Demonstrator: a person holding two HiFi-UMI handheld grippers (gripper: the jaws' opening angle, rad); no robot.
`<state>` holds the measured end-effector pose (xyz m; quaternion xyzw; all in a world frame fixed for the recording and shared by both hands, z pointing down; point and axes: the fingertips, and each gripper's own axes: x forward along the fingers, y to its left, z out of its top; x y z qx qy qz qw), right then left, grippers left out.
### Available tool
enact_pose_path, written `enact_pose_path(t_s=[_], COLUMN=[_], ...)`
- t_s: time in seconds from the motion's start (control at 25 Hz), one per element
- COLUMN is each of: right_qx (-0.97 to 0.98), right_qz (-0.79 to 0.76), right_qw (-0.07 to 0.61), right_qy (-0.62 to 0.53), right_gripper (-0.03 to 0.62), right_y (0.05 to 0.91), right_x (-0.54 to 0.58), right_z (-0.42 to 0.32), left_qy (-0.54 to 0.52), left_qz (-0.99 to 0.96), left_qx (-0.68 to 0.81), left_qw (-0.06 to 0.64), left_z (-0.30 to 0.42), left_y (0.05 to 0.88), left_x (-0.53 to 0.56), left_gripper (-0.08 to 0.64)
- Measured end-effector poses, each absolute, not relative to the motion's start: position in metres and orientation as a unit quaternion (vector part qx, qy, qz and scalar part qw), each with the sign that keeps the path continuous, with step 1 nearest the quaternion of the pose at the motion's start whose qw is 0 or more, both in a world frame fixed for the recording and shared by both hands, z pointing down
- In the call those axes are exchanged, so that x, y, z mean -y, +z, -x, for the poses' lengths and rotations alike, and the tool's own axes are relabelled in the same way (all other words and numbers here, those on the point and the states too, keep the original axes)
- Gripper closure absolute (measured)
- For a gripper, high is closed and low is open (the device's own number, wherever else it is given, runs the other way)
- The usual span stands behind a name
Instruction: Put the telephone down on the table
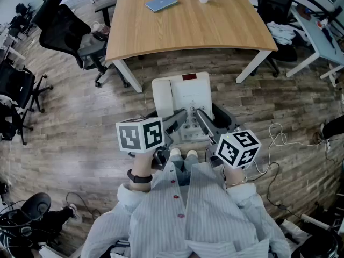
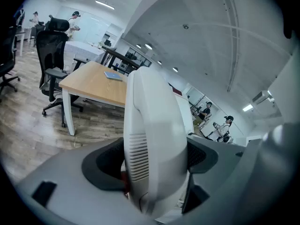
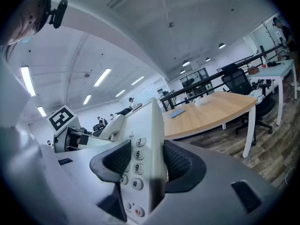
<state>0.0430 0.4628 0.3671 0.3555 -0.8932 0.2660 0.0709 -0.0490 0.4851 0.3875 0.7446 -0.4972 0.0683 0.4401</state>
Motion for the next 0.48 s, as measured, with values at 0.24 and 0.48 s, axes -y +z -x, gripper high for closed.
enact_pose_path(t_s=[0.24,0.48], right_qx=[0.896,0.897], right_qz=[-0.355,-0.354], right_qw=[0.065,0.056], right_qy=[0.261,0.259], right_gripper=[0.357,0.357], right_y=[0.364,0.360], right_x=[-0.461,-0.456], right_z=[-0.049,-0.064], left_qy=[0.068,0.066], left_qz=[-0.747,-0.749], left_qx=[0.503,0.507], left_qw=[0.430,0.422], left_z=[0.045,0.030], left_y=[0.384,0.380], left_x=[-0.483,-0.478], left_gripper=[0.179,0.179])
